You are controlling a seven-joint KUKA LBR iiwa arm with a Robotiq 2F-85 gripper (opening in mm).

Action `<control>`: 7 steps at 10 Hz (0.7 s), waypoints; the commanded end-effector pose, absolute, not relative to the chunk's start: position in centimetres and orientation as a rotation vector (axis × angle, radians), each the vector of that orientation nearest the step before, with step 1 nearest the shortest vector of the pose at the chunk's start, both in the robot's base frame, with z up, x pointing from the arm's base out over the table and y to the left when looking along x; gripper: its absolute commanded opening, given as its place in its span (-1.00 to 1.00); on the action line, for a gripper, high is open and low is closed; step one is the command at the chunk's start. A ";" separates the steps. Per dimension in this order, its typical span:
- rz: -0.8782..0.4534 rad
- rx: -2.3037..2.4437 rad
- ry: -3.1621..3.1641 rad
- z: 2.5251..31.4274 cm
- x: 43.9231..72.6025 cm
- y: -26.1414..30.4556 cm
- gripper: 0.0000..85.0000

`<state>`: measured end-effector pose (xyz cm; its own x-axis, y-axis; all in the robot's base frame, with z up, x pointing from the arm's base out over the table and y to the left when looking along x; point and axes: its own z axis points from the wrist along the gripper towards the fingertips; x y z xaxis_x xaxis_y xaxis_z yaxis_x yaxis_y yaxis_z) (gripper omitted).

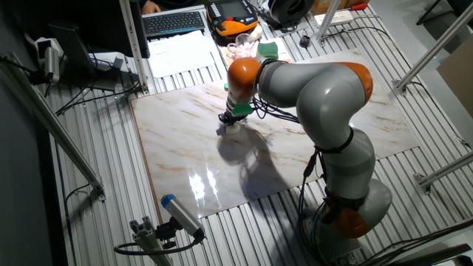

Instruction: Clean the tabletop with a sponge

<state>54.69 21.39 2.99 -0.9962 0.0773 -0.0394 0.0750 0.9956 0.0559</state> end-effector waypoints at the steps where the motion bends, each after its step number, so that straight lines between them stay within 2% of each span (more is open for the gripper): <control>1: 0.086 0.124 3.099 3.1 54.6 21.7 -1.00; 7: 0.087 0.175 3.110 3.9 53.8 24.1 -1.00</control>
<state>53.77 24.20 3.85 -0.9932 0.1144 -0.0228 0.1129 0.9920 0.0567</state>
